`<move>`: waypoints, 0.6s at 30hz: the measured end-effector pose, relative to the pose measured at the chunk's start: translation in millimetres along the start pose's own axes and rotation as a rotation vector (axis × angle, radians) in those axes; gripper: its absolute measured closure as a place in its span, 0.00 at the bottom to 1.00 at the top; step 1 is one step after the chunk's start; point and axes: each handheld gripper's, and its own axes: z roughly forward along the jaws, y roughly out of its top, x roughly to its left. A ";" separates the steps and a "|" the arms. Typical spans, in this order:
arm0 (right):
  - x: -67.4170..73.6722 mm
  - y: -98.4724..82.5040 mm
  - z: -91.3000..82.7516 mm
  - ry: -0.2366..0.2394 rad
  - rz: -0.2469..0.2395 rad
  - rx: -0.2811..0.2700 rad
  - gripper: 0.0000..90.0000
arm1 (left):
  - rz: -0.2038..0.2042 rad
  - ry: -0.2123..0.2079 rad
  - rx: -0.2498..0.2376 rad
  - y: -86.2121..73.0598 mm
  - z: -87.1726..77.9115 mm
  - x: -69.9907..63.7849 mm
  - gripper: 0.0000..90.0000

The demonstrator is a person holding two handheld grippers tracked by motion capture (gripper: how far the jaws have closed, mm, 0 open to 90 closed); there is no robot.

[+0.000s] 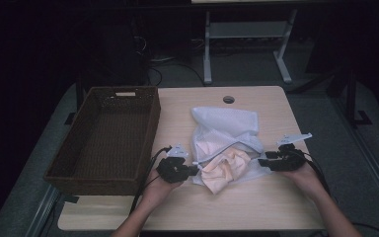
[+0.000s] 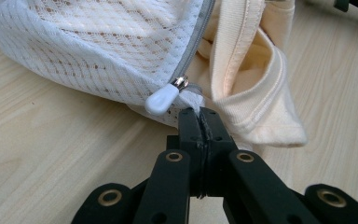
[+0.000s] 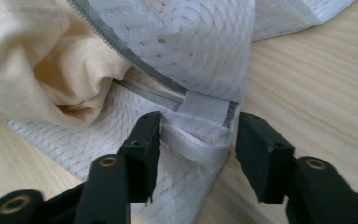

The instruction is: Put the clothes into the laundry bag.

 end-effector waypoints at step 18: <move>0.4 31.4 21.5 -0.048 -0.086 0.010 0.99 | 0.017 -0.027 -0.009 2.1 2.3 -7.3 0.99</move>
